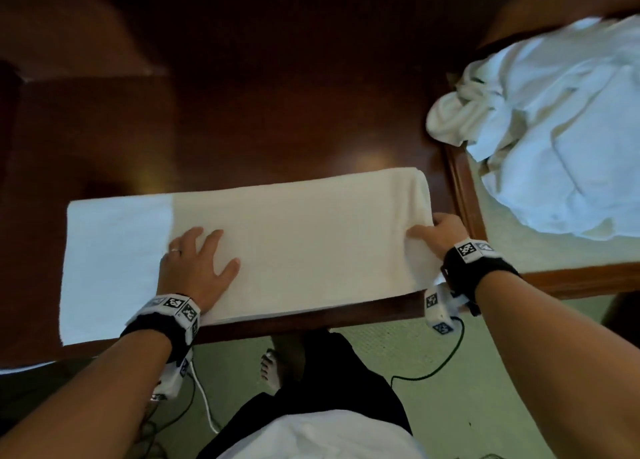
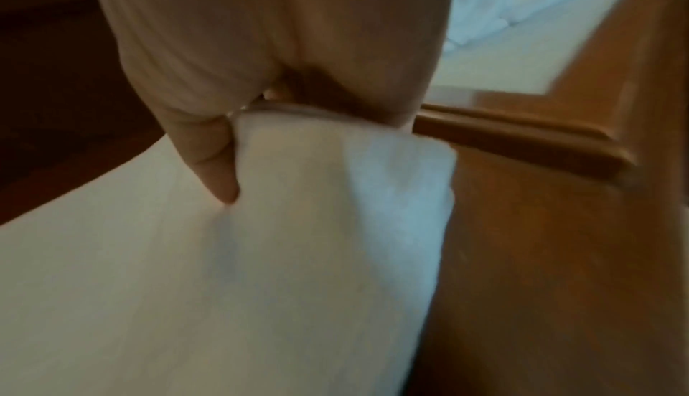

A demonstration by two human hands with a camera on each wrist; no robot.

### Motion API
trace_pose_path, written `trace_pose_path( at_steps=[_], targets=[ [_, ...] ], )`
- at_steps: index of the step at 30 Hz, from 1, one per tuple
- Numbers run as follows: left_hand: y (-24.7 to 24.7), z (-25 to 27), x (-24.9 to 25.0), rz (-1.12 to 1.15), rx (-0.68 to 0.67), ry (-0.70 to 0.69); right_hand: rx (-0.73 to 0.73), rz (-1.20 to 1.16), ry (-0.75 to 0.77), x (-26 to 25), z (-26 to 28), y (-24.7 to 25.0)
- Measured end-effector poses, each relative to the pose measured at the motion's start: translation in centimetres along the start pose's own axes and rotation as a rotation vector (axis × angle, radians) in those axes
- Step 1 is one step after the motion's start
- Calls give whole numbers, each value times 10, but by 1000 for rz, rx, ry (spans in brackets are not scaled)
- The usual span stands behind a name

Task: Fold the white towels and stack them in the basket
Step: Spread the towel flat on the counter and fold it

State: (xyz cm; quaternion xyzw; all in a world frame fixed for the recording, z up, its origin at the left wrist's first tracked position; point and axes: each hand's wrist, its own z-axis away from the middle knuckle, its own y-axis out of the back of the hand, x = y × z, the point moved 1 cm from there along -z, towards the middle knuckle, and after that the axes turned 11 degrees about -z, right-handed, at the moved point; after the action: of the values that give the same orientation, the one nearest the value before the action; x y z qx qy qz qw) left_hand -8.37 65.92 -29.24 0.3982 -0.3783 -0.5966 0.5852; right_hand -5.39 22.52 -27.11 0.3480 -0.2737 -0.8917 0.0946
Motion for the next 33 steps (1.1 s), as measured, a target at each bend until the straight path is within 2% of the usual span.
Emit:
trace_pose_path(
  at_steps=[2, 5, 9, 12, 15, 19, 22, 25, 28, 30, 33],
  targets=[
    [15, -9, 0, 0, 8, -39, 49, 85, 136, -37, -12, 13],
    [28, -21, 1, -48, 41, -89, 183, 259, 419, -108, -31, 38],
    [35, -28, 3, -132, -33, -182, 387, 430, 697, -188, -42, 61],
    [31, -26, 3, -171, -34, -286, 494, 463, 876, -219, -37, 63],
    [30, -28, 1, -199, -4, -411, 470, 515, 957, -229, -17, 46],
    [43, -40, -12, -133, 44, -473, 347, 572, 1006, -210, 35, -6],
    [56, -50, -35, -8, 65, -428, 262, 618, 1136, -173, 77, -61],
    [69, -57, -62, 44, 159, -421, 124, 677, 1133, -119, 112, -129],
    [71, -54, -69, -50, 263, -574, 23, 738, 1031, -62, 136, -190],
    [70, -49, -60, -136, 319, -748, 65, 763, 960, -38, 147, -210],
    [63, -47, -31, -283, 346, -977, 123, 764, 878, -19, 158, -208]
  ],
)
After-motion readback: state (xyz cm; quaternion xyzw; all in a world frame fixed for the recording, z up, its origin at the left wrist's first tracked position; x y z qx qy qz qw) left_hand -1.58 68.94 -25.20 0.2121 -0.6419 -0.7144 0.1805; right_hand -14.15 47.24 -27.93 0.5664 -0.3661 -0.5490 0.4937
